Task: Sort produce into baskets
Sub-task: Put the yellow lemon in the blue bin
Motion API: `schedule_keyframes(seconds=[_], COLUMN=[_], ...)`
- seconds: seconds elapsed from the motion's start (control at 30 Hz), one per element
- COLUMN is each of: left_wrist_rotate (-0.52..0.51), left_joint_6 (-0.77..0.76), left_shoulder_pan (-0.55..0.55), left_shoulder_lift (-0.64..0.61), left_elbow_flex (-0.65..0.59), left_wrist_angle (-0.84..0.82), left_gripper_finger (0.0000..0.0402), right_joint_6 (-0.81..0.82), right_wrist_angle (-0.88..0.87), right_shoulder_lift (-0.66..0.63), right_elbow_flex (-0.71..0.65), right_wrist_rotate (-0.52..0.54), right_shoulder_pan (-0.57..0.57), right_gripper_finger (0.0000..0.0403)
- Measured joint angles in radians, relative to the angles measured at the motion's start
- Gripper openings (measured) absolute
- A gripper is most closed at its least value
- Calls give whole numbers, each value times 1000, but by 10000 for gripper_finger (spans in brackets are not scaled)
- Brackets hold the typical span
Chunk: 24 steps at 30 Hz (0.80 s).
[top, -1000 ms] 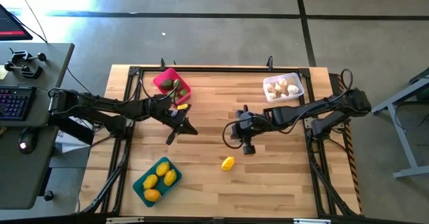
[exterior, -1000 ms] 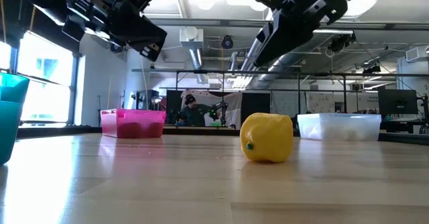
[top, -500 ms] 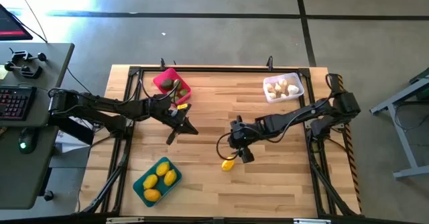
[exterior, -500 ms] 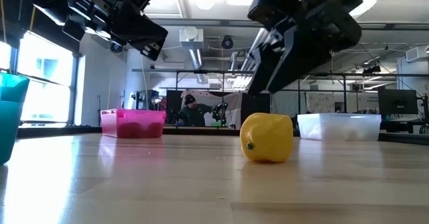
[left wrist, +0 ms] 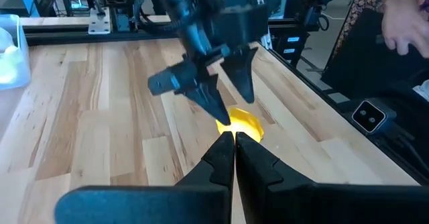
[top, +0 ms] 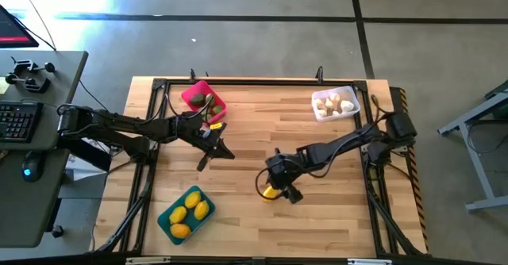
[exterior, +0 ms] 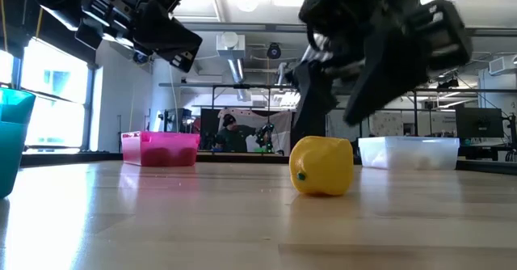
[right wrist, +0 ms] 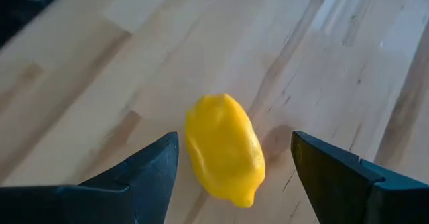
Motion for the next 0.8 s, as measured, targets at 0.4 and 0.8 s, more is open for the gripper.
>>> schedule_keyframes(seconds=[0.4,0.8], left_wrist_rotate=[-1,-2], left_joint_6=[-5,12], left_shoulder_pan=[1,10], left_shoulder_lift=[0,0], left_elbow_flex=[0,0], left_wrist_angle=[-4,-6], left_gripper_finger=[0,0], right_joint_6=[-15,72], right_wrist_angle=[-1,3], right_shoulder_lift=[92,74], right_elbow_flex=[-1,-1], right_wrist_rotate=[-1,-46], right_shoulder_pan=[-5,-58], right_gripper_finger=[269,106])
